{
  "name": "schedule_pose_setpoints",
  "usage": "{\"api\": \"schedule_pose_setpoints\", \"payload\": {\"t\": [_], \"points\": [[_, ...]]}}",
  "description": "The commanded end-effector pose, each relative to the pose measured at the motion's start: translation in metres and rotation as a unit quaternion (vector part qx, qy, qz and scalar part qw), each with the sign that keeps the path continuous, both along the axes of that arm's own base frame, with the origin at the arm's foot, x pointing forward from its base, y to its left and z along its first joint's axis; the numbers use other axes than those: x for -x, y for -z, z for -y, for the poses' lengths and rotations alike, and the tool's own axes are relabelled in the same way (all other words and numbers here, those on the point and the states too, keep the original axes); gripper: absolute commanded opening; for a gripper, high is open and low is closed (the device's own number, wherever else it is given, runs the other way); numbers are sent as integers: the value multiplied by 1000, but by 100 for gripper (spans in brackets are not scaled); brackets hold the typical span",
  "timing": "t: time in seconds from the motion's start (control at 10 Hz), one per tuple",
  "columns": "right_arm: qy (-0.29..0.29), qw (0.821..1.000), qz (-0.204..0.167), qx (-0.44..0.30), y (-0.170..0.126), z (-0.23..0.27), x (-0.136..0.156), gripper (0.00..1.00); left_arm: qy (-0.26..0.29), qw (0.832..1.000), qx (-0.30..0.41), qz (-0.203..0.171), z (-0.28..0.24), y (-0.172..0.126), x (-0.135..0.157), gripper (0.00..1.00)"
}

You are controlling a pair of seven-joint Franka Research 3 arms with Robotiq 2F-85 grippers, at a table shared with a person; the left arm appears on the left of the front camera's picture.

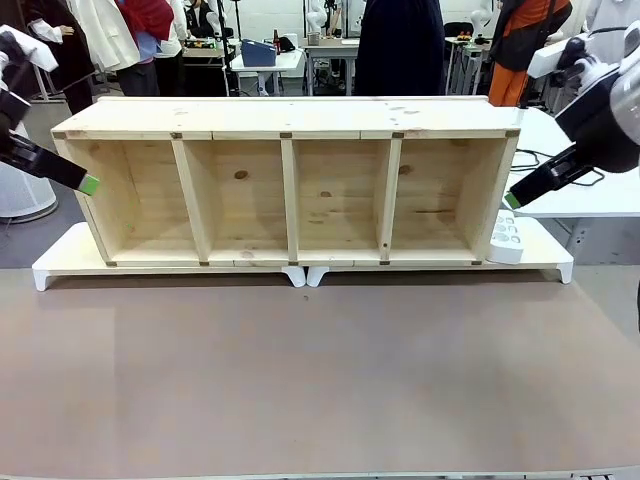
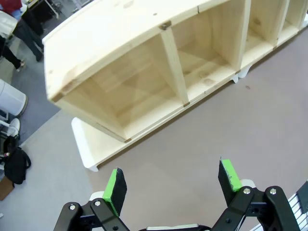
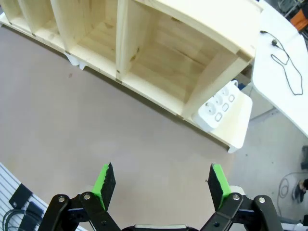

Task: Perform cable management.
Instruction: When the cord part of the Power Cable appears at the lower middle area of the table and stops, grasp the cord part of the Power Cable.

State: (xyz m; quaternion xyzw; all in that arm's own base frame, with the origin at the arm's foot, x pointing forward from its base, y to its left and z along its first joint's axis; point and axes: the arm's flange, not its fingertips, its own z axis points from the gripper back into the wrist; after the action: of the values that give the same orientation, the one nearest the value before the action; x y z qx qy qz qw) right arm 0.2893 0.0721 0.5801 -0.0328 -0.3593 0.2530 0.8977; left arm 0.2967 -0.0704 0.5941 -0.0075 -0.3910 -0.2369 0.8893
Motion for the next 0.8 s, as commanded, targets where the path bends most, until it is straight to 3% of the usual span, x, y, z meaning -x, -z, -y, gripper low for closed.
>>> {"api": "schedule_pose_setpoints", "payload": {"t": [0.0, 0.4, 0.5, 0.7], "points": [[-8, 1000, 9, 5, 116, 21, 74, 100, -18, 1000, -7, 14, -30, 134, 99, 100], [-6, 1000, 14, 0, 119, 21, 79, 100, -22, 999, -22, 10, -33, 140, 102, 100], [0, 1000, 10, -2, -9, 2, 10, 100, -20, 1000, -5, 3, -18, -16, 26, 100], [0, 1000, 10, -2, -9, 2, 10, 100, -20, 1000, -5, 3, -18, -16, 26, 100]]}}
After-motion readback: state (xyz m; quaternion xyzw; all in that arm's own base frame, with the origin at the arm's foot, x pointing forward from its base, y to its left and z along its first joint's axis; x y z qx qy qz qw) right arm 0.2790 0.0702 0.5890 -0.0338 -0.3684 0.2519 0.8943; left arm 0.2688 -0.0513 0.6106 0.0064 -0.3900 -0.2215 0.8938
